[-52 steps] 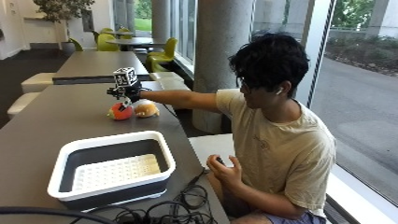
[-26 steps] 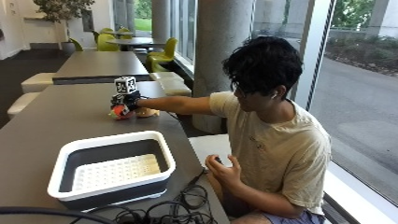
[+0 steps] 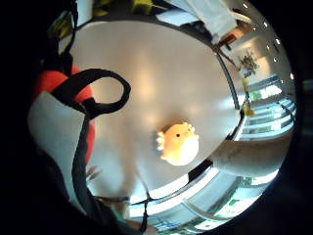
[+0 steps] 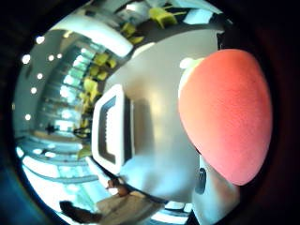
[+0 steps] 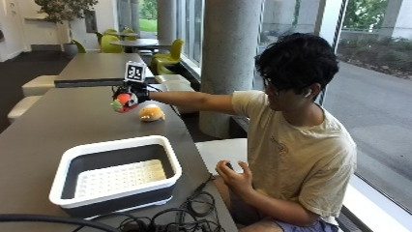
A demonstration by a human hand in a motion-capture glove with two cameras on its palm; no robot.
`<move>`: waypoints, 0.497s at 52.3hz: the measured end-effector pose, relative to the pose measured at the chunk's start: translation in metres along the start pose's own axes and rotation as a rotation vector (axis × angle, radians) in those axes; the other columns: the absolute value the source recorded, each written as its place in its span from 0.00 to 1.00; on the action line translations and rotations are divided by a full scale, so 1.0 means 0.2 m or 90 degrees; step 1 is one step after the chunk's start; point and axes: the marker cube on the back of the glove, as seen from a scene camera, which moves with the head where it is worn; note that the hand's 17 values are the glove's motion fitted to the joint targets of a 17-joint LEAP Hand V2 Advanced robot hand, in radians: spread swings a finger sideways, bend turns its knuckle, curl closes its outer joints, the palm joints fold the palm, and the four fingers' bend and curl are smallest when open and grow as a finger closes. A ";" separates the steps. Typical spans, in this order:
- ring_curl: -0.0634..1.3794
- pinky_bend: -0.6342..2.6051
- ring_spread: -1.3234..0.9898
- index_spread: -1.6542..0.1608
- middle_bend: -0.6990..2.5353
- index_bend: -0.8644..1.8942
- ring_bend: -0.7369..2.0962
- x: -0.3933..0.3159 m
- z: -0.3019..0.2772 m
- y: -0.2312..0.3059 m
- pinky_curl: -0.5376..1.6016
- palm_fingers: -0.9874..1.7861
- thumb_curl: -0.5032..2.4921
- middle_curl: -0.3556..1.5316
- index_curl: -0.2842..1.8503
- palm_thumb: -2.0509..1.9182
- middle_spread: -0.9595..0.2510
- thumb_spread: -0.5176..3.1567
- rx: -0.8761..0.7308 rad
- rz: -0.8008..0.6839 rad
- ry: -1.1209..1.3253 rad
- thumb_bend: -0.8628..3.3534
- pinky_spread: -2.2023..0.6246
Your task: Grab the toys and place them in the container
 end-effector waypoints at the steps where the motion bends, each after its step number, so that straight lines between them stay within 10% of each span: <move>1: 0.40 0.51 0.39 0.72 0.34 0.39 0.52 0.00 -0.03 0.00 0.42 0.62 0.39 0.39 0.27 0.70 0.56 0.44 0.005 -0.008 0.007 0.26 0.65; 20: 0.45 0.52 0.34 0.70 0.35 0.40 0.53 -0.92 -0.16 0.05 0.43 0.63 0.44 0.46 0.32 0.69 0.49 0.38 0.038 -0.021 0.067 0.23 0.64; 26: 0.47 0.52 0.34 0.69 0.35 0.40 0.54 -1.23 -0.08 0.03 0.44 0.62 0.45 0.48 0.34 0.69 0.48 0.37 0.010 -0.158 0.020 0.23 0.64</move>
